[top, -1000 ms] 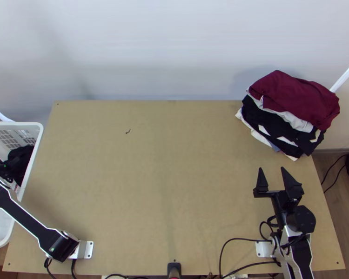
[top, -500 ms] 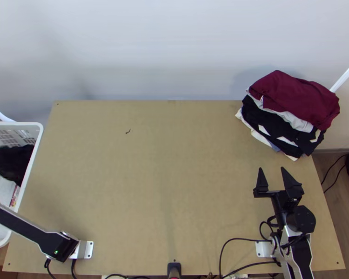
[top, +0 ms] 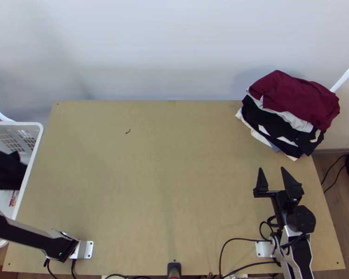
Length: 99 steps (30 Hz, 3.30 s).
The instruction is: Fold the t-shirt
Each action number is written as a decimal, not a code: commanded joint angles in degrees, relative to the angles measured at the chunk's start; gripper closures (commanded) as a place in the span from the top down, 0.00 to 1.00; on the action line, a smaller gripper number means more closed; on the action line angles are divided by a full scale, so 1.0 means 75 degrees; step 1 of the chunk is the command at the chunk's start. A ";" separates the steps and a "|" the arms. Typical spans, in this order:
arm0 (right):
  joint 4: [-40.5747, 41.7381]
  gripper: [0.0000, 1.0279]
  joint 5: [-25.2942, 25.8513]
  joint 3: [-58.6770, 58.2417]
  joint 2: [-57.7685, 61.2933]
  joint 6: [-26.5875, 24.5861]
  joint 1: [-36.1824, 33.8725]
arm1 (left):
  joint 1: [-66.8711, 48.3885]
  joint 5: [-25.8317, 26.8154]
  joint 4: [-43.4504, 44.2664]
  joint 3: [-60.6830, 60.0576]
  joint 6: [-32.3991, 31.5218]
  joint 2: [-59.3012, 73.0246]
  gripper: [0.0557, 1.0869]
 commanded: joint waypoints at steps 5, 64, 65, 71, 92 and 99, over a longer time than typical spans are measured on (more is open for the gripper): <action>-0.0153 0.96 0.0065 -0.0036 -0.0016 -0.0054 -0.0053 | -0.0544 0.0222 0.0167 -0.0073 -0.0798 -0.1849 0.03; -0.0153 0.96 0.0065 -0.0036 -0.0016 -0.0054 -0.0053 | -1.5860 -0.4266 0.5218 -0.5827 -0.3060 -0.1509 0.03; -0.0153 0.96 0.0065 -0.0036 -0.0016 -0.0054 -0.0053 | -1.6001 -0.4325 0.5206 -0.5475 -0.3060 -0.1216 0.03; -0.0153 0.96 0.0065 -0.0036 -0.0016 -0.0054 -0.0053 | -1.6774 -0.4559 0.5183 -0.3776 -0.3107 0.0190 0.60; -0.0153 0.96 0.0065 -0.0036 -0.0016 -0.0054 -0.0053 | -1.3446 -0.2614 -0.0055 -0.4725 -0.2064 -0.3466 0.96; -0.0153 0.96 0.0065 -0.0036 -0.0016 -0.0054 -0.0053 | -1.1313 -0.1442 -0.1696 -0.6213 -0.0775 -0.4380 0.95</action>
